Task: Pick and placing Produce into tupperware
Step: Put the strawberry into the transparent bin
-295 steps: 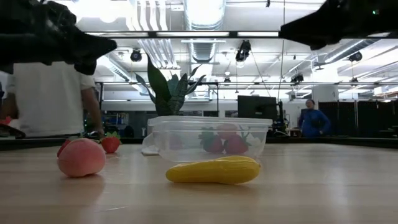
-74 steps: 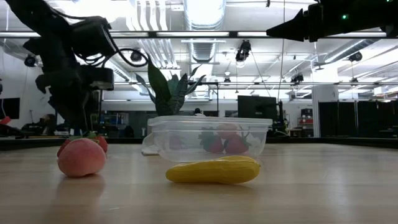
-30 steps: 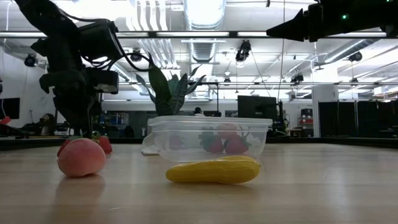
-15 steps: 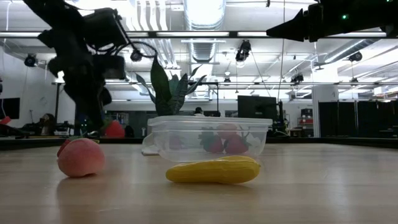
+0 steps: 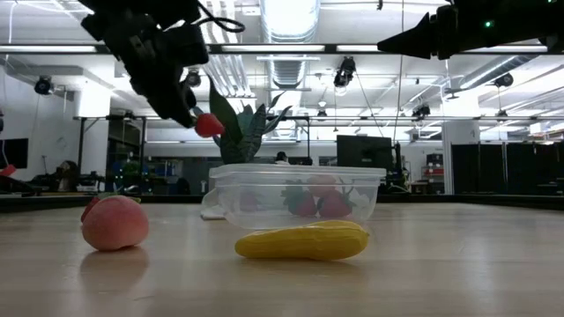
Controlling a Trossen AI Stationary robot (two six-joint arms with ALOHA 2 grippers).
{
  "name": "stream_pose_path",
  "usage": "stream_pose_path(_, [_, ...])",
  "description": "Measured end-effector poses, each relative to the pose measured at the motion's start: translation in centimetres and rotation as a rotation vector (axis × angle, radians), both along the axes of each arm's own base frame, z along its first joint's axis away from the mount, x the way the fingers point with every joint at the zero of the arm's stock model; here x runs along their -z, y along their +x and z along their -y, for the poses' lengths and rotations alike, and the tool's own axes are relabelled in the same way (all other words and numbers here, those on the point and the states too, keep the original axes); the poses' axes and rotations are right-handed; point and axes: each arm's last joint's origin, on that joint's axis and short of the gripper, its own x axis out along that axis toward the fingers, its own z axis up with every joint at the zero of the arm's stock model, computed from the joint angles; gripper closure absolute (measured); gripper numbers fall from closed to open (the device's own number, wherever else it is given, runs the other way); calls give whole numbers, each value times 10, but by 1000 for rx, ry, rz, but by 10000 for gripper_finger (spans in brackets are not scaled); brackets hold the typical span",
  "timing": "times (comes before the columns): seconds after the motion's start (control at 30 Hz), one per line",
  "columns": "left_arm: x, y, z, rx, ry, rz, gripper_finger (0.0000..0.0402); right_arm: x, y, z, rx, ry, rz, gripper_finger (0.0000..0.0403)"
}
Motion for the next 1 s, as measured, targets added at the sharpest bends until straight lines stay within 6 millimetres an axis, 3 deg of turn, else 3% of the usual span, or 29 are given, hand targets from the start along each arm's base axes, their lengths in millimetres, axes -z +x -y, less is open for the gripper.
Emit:
stream_pose_path(0.5, [8,55,14,108,25,-67,402,0,0,0,0,-13,-5,264])
stream_pose_path(0.8, [27,74,21,130,17,-139,402,0,0,0,0,-13,-5,264])
stream_pose_path(1.0, [23,79,23,134,20,-124,402,0,0,0,0,-14,-6,264])
